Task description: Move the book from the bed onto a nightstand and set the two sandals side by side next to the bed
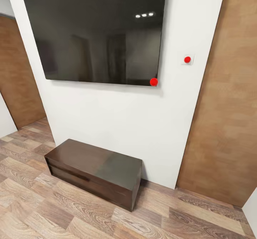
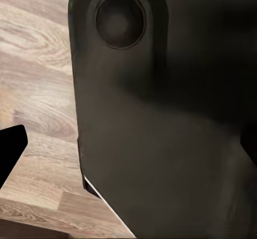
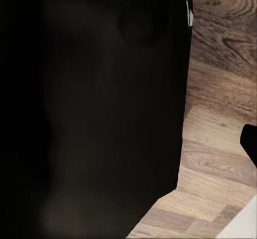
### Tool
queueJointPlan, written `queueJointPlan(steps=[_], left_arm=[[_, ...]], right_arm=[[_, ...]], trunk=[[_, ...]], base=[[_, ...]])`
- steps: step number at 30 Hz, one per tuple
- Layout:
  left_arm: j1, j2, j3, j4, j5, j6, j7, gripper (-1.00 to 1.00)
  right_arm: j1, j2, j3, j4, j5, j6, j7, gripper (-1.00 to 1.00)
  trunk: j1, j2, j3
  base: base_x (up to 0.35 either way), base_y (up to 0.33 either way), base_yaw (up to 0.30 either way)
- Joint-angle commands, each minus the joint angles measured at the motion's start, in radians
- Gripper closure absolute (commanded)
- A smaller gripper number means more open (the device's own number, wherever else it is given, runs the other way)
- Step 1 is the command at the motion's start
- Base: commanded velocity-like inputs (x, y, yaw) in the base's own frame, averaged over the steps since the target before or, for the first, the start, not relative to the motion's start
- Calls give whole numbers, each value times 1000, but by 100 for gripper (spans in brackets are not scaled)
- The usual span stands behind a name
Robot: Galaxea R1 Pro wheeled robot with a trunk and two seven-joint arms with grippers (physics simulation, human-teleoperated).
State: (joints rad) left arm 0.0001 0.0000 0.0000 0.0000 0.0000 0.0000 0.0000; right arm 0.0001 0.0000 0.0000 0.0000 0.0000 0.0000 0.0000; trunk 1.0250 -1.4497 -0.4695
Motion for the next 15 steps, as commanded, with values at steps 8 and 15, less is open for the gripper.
queueJointPlan(steps=[8, 15], left_arm=[[-1, -32, 14, -45, 12, -45, 22, -100], [-2, -34, 4, -85, 5, -63, -17, -100]], right_arm=[[-33, -4, -4, 8, -2, -13, -28, -100], [-28, 0, 4, -1, 3, 0, 11, -100]], trunk=[[0, 0, 0], [0, 0, 0]], base=[[0, 0, 0], [0, 0, 0]])
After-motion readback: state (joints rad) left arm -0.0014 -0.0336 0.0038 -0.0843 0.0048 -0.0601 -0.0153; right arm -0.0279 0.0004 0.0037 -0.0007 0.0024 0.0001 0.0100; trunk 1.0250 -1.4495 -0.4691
